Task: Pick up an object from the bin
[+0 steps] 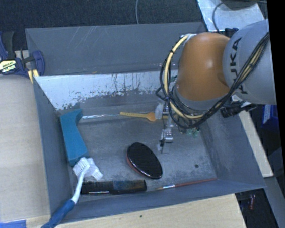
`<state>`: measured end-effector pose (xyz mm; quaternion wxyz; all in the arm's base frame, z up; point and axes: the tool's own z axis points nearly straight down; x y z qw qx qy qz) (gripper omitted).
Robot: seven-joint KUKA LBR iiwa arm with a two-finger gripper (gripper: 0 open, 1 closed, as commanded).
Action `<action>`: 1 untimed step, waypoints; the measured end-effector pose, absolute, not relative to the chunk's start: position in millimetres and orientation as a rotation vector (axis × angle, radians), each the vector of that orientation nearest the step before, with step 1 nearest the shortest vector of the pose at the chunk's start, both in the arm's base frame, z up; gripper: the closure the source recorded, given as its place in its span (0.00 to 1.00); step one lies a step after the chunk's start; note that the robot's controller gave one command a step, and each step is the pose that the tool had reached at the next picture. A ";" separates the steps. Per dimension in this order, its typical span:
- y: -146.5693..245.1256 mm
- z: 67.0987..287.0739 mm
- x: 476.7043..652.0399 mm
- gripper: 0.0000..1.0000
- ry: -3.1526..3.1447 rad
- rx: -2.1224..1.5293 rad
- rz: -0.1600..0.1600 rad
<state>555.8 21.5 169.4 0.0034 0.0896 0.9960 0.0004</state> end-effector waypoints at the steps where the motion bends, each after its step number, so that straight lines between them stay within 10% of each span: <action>1: 78.6 159.1 526.1 0.00 3.118 0.294 0.004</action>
Offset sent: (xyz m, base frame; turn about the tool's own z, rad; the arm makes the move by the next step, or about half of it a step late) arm -0.0319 0.0534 -0.0578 0.1144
